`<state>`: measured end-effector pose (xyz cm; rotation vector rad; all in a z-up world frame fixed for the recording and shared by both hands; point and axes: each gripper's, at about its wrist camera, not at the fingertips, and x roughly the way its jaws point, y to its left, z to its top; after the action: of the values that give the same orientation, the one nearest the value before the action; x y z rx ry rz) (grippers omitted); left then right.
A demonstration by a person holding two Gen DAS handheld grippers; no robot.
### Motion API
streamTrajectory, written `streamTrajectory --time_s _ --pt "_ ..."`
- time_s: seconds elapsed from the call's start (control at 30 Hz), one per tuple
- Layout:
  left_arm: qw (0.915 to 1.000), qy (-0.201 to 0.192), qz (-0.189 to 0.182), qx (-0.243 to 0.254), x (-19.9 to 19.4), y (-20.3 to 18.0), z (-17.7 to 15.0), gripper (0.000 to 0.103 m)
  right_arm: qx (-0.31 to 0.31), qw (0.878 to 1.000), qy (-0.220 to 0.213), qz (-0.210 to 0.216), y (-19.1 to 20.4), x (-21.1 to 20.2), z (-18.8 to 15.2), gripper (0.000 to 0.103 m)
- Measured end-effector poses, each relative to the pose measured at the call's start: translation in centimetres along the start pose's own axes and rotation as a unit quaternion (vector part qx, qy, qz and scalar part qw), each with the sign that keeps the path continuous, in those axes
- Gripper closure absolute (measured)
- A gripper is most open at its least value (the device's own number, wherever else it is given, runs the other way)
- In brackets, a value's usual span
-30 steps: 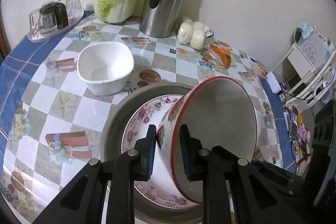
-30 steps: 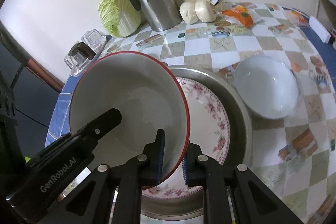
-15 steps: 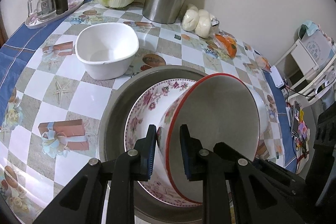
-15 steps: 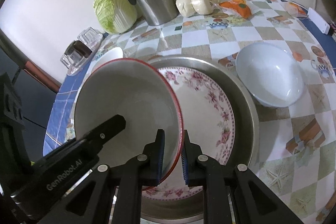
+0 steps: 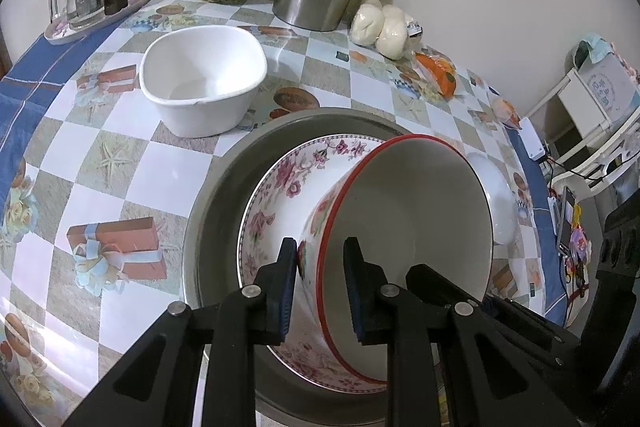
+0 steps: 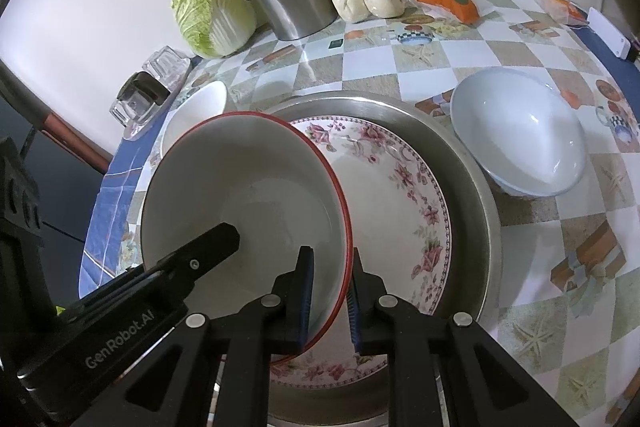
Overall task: Organize plates and bowls
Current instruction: 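Carry the red-rimmed bowl over the basin and lower it onto the plate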
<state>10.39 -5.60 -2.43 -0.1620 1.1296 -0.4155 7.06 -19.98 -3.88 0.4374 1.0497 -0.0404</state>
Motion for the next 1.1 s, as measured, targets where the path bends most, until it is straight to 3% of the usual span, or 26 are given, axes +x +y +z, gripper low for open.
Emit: streamTrajectory --time_s 1.1 --pt "0.9998 0.01 -0.011 -0.01 1.1 0.1 0.2 0.076 0.026 0.999 -0.015 0.022 -1.0 0.3 0.8 0.083"
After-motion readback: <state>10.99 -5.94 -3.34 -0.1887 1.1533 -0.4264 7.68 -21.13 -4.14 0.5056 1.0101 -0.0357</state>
